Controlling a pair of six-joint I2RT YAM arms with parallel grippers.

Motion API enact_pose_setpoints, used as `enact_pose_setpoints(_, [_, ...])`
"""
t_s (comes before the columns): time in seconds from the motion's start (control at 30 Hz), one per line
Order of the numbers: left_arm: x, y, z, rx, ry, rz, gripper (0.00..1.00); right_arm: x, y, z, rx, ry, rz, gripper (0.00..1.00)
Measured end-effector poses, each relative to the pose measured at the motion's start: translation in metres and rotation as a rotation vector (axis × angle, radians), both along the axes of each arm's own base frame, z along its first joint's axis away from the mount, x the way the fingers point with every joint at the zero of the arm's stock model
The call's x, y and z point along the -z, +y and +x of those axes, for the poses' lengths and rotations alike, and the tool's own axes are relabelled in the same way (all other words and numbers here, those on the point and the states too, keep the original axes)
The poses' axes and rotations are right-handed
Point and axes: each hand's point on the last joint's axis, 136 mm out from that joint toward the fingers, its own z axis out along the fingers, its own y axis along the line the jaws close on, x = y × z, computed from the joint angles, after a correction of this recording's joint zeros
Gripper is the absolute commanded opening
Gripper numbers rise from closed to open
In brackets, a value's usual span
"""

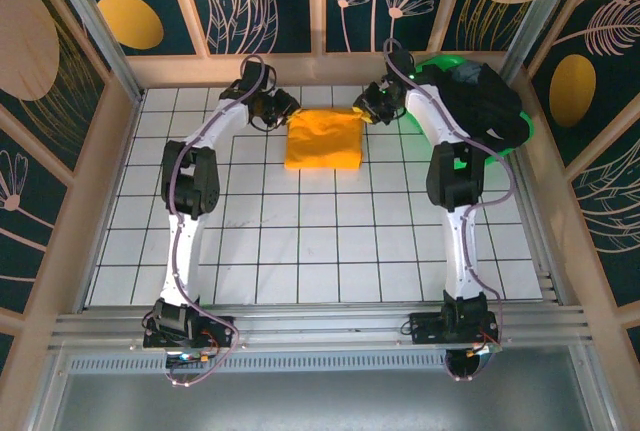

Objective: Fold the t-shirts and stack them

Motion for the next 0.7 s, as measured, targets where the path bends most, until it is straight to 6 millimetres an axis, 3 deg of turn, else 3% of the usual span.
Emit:
enact_pose_setpoints(0.13, [0.011, 0.012, 0.010, -0.033, -0.005, 0.036, 0.53, 0.011, -0.008, 0.013, -0.020, -0.024, -0.001, 0.59])
enact_pose_setpoints(0.27, [0.000, 0.024, 0.003, -0.068, -0.028, 0.058, 0.52, 0.005, -0.021, 0.012, -0.025, -0.057, -0.028, 0.60])
enact_pose_setpoints(0.43, [-0.019, 0.024, -0.058, -0.088, 0.007, 0.033, 0.50, -0.012, -0.040, -0.028, -0.009, -0.060, -0.090, 0.60])
enact_pose_setpoints(0.57, [-0.033, -0.017, -0.110, -0.053, 0.015, -0.060, 0.54, -0.039, -0.047, -0.070, -0.002, -0.111, -0.118, 0.60])
enact_pose_setpoints(0.7, [-0.012, -0.065, -0.163, -0.022, 0.118, -0.156, 0.67, -0.059, -0.041, -0.115, -0.004, -0.161, -0.103, 0.60])
